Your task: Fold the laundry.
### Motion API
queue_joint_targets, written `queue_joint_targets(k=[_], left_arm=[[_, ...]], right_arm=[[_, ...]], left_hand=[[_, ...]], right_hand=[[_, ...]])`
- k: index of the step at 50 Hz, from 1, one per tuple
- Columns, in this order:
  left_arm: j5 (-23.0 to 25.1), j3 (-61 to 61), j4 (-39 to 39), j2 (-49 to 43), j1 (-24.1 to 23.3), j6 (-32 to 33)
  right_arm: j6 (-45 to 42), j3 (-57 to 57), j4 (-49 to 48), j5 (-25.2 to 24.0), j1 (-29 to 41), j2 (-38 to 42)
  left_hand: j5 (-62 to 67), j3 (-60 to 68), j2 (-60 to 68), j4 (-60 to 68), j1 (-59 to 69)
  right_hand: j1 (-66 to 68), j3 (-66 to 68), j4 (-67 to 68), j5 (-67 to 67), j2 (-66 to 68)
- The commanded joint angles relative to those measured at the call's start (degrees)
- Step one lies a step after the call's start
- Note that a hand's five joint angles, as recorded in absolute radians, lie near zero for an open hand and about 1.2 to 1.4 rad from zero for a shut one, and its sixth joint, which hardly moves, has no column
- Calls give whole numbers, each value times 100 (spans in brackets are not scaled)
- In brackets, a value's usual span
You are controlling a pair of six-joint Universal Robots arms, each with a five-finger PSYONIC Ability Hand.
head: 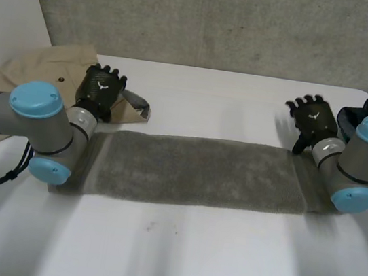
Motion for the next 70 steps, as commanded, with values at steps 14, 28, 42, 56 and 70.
queue_joint_targets(k=[14,28,42,56,70], left_arm=[[-344,-1772,62,1968,-117,-579],[1220,-3189,-544,3332,-135,-2416],[1335,-3153,-694,3358,-152,-2540],[1335,-3215,-799,3832,-161,-2566],[1317,-3250,-905,4491,-82,-2558]], right_arm=[[133,2223,796,327,-198,-2441],[-868,4474,1572,-878,-1491,-3471],[-1044,4325,789,-667,-1858,-2908],[-2494,4421,798,-377,-2994,-3374],[-1748,4246,87,-807,211,-3981]], left_hand=[[-193,-156,-144,-157,-128],[-344,-307,-296,-309,-280],[-327,-291,-279,-292,-263],[-344,-307,-295,-309,-279],[-445,-408,-397,-410,-380]], right_hand=[[-301,-242,-229,-274,-237],[832,892,905,859,897],[6699,6758,6771,6726,6763],[6699,6758,6771,6726,6763],[6699,6758,6771,6726,6763]])
